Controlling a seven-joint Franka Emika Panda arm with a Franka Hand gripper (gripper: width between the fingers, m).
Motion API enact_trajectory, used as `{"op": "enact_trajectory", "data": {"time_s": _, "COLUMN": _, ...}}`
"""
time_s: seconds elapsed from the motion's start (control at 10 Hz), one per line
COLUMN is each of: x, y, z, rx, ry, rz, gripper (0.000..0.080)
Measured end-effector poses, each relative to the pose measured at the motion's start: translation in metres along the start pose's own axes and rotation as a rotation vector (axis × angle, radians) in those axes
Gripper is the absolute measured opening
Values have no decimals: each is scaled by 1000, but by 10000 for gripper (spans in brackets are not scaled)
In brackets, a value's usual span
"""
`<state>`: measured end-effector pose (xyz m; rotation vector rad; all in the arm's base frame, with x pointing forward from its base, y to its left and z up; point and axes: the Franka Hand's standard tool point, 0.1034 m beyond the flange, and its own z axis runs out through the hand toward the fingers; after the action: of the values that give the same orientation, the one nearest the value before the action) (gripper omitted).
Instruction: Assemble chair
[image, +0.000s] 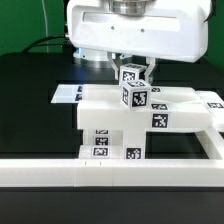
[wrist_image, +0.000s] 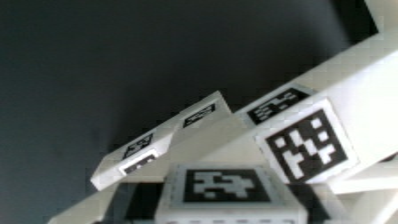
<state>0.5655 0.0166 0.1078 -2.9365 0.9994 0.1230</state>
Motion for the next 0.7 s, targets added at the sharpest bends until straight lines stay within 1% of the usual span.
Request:
{"op": "enact_trajectory", "data": {"time_s": 0.2, "x": 0, "y": 0, "z": 0, "rx": 5, "ry": -3, "rz": 136, "gripper": 269}}
{"op": "enact_trajectory", "data": {"time_s": 0.3, "x": 1, "y": 1, "z": 0, "rx": 12, "ry": -7, "rz": 187, "gripper": 269}}
{"op": "enact_trajectory", "data": {"time_s": 0.7, "x": 1, "y": -1, "z": 0, "rx": 12, "ry": -6, "rz": 475, "gripper": 269}}
